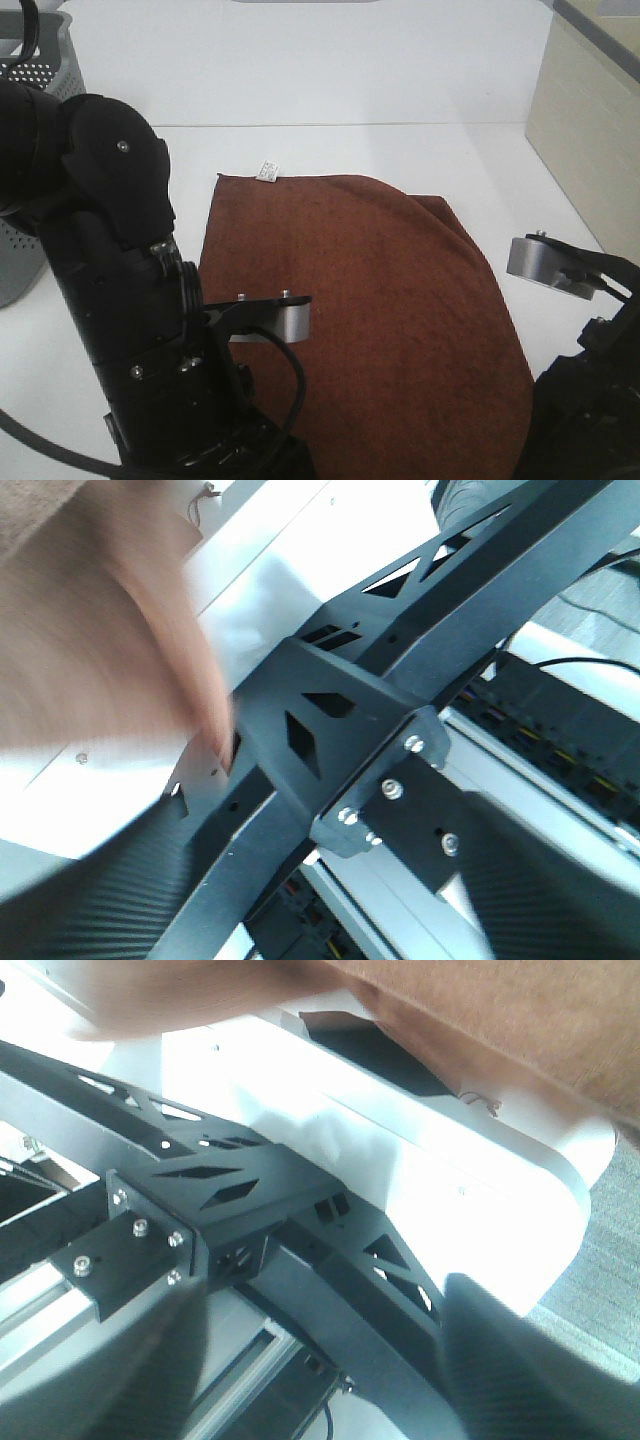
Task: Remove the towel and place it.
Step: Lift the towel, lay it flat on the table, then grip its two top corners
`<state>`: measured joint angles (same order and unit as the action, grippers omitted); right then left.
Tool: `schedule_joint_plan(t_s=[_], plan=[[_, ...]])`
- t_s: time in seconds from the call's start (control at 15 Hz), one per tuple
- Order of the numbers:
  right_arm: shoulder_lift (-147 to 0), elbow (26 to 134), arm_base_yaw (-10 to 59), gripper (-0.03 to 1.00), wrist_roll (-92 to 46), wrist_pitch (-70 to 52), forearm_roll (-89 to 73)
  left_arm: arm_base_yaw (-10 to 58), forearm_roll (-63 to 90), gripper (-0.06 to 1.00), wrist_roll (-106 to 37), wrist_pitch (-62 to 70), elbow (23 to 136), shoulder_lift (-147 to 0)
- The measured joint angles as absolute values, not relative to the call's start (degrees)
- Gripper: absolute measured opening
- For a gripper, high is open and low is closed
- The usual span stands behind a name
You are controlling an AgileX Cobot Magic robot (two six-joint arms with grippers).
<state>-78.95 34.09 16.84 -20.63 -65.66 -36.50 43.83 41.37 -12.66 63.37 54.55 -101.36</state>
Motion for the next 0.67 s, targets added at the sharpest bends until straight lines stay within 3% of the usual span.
schedule_joint_plan(t_s=[0.13, 0.47, 0.67], plan=[[-78.95, 34.09, 16.84, 0.70, -20.63, -64.92, -36.50, 43.83, 41.77, 0.81, -12.61, 63.48, 54.77, -101.36], [-79.13, 44.35, 16.84, 0.71, -16.90, -61.42, -31.17, 43.26, 37.64, 0.82, -12.95, 64.34, 61.71, -101.18], [-80.56, 56.95, 16.73, 0.71, -11.29, -60.28, -22.17, 36.04, 32.89, 0.82, -12.20, 64.40, 70.24, -101.18]])
